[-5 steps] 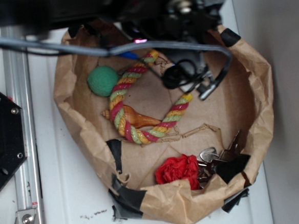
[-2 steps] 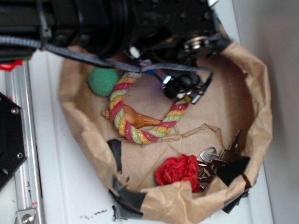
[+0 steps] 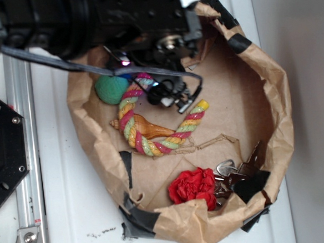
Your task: Grab the multicolored rope.
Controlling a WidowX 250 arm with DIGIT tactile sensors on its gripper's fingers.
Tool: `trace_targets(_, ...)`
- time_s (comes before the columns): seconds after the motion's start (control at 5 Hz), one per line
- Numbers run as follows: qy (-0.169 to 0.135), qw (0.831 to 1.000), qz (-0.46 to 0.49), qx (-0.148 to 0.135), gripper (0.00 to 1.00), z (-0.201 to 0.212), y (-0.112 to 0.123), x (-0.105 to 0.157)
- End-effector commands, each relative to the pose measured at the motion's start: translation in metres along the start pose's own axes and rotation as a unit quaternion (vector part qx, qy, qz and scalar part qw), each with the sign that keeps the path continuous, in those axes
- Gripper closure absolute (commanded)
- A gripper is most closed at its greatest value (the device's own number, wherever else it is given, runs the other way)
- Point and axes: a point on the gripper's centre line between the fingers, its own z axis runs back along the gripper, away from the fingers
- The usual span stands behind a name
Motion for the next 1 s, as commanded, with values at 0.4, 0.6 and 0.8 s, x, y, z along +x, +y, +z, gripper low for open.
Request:
trace_targets(0.4,0.007,0.999,-0.043,0.012,0.00,-0.027,-0.010,0.004)
trace_targets(0.6,0.039,0.998,-0.048,0.021,0.00,-0.039,-0.025,-0.001)
trace_targets(0.8,0.034,0.998,-0.046,0.021,1.00,-0.043,-0.027,-0.010)
